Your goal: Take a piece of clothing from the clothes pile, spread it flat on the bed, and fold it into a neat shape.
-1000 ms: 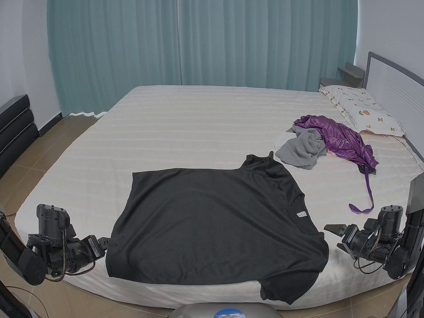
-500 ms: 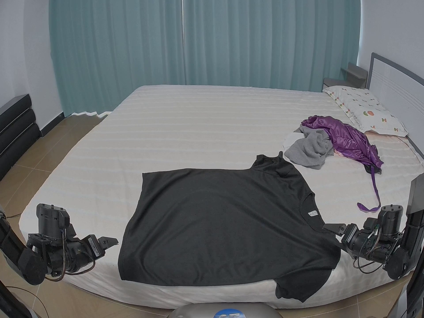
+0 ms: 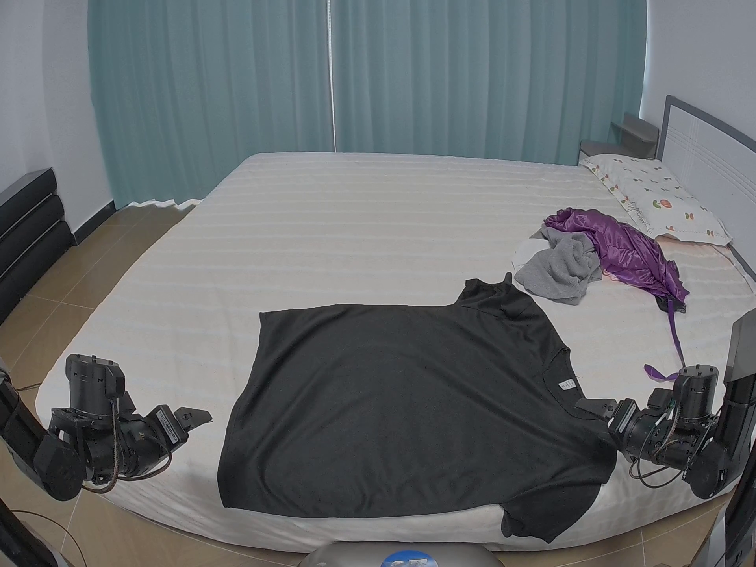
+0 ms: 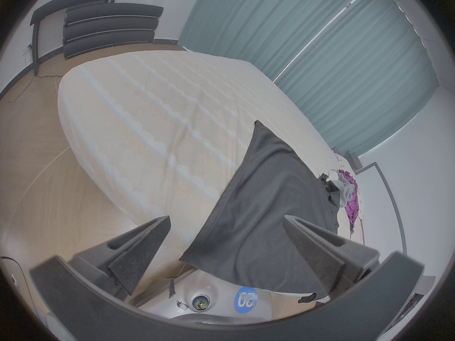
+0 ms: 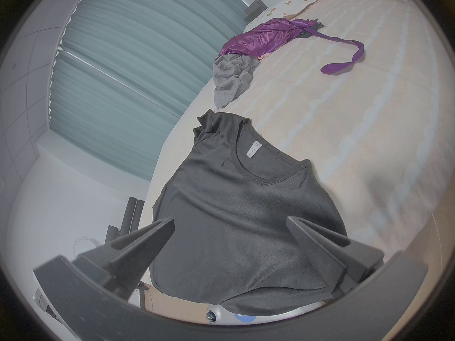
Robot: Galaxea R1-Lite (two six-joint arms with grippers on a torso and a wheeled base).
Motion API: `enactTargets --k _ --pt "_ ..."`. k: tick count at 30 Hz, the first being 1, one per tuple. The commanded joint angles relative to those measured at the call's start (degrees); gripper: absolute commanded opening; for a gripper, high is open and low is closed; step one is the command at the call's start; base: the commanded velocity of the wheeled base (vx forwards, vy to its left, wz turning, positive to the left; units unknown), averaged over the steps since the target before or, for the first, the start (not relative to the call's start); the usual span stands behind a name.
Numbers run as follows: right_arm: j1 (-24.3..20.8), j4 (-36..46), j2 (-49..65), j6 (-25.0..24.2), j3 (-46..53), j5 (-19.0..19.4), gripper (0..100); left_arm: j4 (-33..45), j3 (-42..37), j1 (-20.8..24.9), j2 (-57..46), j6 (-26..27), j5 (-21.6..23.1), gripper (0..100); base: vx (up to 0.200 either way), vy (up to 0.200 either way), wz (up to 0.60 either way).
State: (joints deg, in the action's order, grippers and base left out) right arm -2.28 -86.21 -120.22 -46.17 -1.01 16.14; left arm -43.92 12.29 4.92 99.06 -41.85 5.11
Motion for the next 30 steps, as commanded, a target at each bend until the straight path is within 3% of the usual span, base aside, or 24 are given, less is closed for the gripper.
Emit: enactTargets --k 1,13,22,30 --pt "-0.44 -0.01 -0.19 -0.06 1.01 0.03 100 -0.02 1.33 0.08 0.78 -0.25 -0.01 100 0.0 0.0 0.0" --pt "-0.62 -0.01 -0.45 -0.06 1.01 0.03 100 0.07 9.68 0.26 6.5 -0.43 0.08 100 0.0 0.0 0.0" --pt "-0.71 -0.1 -0.45 -0.86 1.01 0.03 100 0.42 27.79 0.0 20.29 -0.51 2.8 100 0.0 0.0 0.0" --pt "-0.62 -0.1 -0.45 -0.86 1.01 0.03 100 7.36 46.51 0.0 32.69 -0.6 5.7 100 0.0 0.0 0.0"
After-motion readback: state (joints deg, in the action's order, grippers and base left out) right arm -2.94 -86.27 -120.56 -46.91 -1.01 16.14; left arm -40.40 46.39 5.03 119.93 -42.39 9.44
